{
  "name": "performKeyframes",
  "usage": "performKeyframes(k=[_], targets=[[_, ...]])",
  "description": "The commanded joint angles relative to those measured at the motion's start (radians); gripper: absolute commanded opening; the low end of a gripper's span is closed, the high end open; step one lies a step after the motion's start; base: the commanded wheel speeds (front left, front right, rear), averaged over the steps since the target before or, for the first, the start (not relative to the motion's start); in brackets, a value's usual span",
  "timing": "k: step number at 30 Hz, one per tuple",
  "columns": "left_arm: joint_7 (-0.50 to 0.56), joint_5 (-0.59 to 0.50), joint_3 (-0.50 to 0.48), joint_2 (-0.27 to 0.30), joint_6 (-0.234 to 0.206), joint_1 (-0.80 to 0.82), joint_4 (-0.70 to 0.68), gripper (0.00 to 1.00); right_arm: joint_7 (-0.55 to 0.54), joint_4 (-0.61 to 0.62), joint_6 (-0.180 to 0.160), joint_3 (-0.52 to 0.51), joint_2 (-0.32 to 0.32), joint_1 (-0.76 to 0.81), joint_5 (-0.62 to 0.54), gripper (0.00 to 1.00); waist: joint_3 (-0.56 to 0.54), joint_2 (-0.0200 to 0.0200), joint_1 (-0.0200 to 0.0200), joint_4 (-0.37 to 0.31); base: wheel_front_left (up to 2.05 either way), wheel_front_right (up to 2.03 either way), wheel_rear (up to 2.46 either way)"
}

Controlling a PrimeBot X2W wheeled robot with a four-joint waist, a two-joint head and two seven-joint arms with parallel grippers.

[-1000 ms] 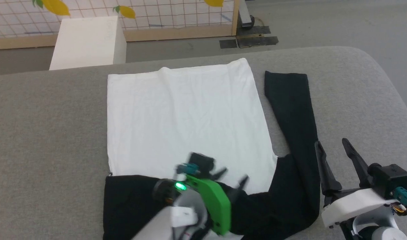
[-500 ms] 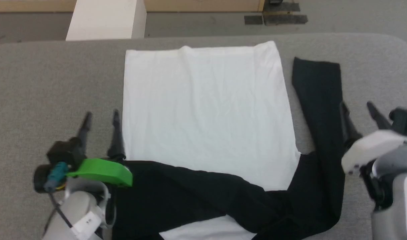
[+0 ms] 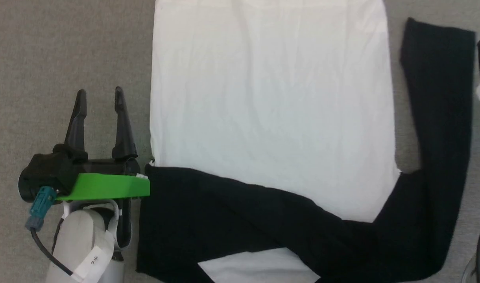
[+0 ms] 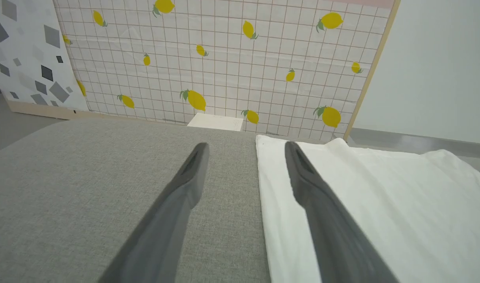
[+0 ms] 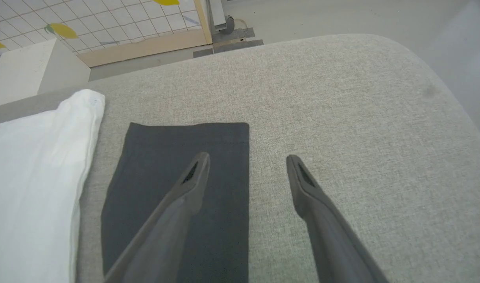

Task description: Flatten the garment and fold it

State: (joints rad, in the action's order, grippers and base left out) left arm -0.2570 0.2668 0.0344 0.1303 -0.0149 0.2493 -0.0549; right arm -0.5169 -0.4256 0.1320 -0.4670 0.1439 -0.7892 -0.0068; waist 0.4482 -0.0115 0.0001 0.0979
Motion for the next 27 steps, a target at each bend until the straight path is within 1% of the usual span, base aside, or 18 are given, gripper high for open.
performKeyframes(k=[1,5,10,11,12,14,15,17,20,24,27], targets=[[-0.005,-0.016,-0.014,-0.015,0.014,0.015,-0.006,1.0,-0.026,-0.016,-0.001,-0.018,0.008,-0.034,-0.018,1.0,0.092,0.0115,-0.0001,0.077,0.0,0.0,0.0],[-0.005,-0.04,-0.045,-0.043,0.048,0.021,-0.005,1.0,-0.101,-0.042,-0.001,-0.044,0.023,-0.093,-0.06,1.0,0.119,0.0115,-0.0001,0.091,0.0,0.0,0.0],[-0.005,-0.057,-0.071,-0.063,0.075,0.023,-0.005,1.0,-0.191,-0.055,-0.001,-0.074,0.032,-0.133,-0.104,1.0,0.137,0.0115,-0.0001,0.094,0.0,0.0,0.0],[-0.005,-0.061,-0.075,-0.066,0.079,0.023,-0.003,1.0,-0.211,-0.056,-0.001,-0.083,0.034,-0.137,-0.114,0.98,0.138,0.0115,-0.0001,0.093,0.0,0.0,0.0],[-0.005,-0.065,-0.078,-0.068,0.082,0.023,-0.001,1.0,-0.227,-0.056,-0.001,-0.087,0.033,-0.137,-0.122,0.53,0.137,0.0115,-0.0001,0.092,0.0,0.0,0.0],[-0.005,-0.071,-0.086,-0.071,0.087,0.02,0.003,1.0,-0.253,-0.049,-0.001,-0.086,0.031,-0.13,-0.13,0.07,0.126,0.0115,-0.0001,0.087,0.0,0.0,0.0],[-0.005,-0.073,-0.09,-0.073,0.09,0.018,0.006,1.0,-0.255,-0.04,-0.001,-0.082,0.032,-0.122,-0.132,0.0,0.117,0.0115,-0.0001,0.084,0.0,0.0,0.0],[-0.005,-0.076,-0.094,-0.075,0.095,0.011,0.012,1.0,-0.239,-0.025,-0.001,-0.076,0.041,-0.106,-0.124,0.0,0.096,0.0115,-0.0001,0.08,0.0,0.0,0.0],[-0.005,-0.082,-0.1,-0.077,0.099,-0.002,0.025,1.0,-0.166,0.006,-0.001,-0.07,0.061,-0.069,-0.11,0.0,0.051,0.0115,-0.0001,0.07,0.0,0.0,0.0],[-0.005,-0.096,-0.113,-0.078,0.104,-0.041,0.048,1.0,-0.074,0.055,-0.001,-0.068,0.09,0.026,-0.08,0.0,-0.042,0.0115,-0.0001,0.044,0.0,0.0,0.0],[-0.005,-0.106,-0.123,-0.079,0.11,-0.08,0.064,1.0,-0.042,0.105,-0.001,-0.077,0.106,0.115,-0.056,0.0,-0.112,0.0115,-0.0001,0.022,0.0,0.0,0.0]])
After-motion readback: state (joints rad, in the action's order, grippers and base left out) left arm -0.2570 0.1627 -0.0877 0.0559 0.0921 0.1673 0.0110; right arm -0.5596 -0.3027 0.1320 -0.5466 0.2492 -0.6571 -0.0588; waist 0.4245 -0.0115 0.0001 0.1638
